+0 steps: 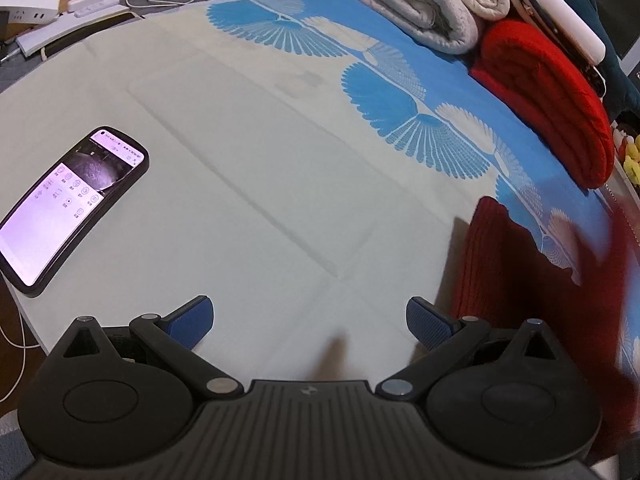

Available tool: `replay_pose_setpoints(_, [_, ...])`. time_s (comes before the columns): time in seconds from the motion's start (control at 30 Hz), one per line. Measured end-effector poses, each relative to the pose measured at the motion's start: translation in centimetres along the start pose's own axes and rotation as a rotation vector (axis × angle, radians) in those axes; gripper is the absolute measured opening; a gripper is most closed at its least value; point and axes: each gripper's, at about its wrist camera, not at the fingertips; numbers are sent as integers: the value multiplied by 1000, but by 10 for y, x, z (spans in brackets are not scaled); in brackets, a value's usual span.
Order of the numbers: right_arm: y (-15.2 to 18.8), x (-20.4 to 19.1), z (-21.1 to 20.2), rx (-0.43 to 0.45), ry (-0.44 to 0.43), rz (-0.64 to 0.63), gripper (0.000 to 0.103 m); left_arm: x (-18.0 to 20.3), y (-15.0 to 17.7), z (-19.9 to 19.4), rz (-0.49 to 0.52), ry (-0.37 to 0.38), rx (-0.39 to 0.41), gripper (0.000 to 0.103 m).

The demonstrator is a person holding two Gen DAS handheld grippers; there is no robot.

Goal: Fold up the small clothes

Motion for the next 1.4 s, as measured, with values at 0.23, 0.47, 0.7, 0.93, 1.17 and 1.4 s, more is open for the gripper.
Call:
replay_pose_setpoints(0.23, [11, -27, 10, -47, -71, -16, 20, 2, 2, 1, 8, 9, -7, 103])
replay_pose_setpoints(0.47, [8, -6, -7, -49, -293, 201, 82, 8, 7, 2, 30, 33, -14, 103])
replay_pose_setpoints(0.7, [8, 33, -44, 25, -295, 376, 79, 19, 12, -9, 70, 103, 47, 103])
replay_pose_setpoints(0.93, [29, 76, -42, -44, -44, 402, 79, 49, 28, -30, 183, 328, 116, 103])
replay_pose_setpoints(1.17, [64, 39, -8, -143, -66, 280, 77, 101, 61, 18, 429, 57, -38, 103])
replay_pose_setpoints(1.4, [59, 80, -34, -89, -155, 433, 75, 88, 53, 34, 304, 67, -91, 103])
Point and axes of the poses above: each gripper's, at about its wrist camera, not at the fingertips, and z roughly the way its jaws point, x to its right, y to its underside, and after that the axes turned 2 degrees about z, right-handed
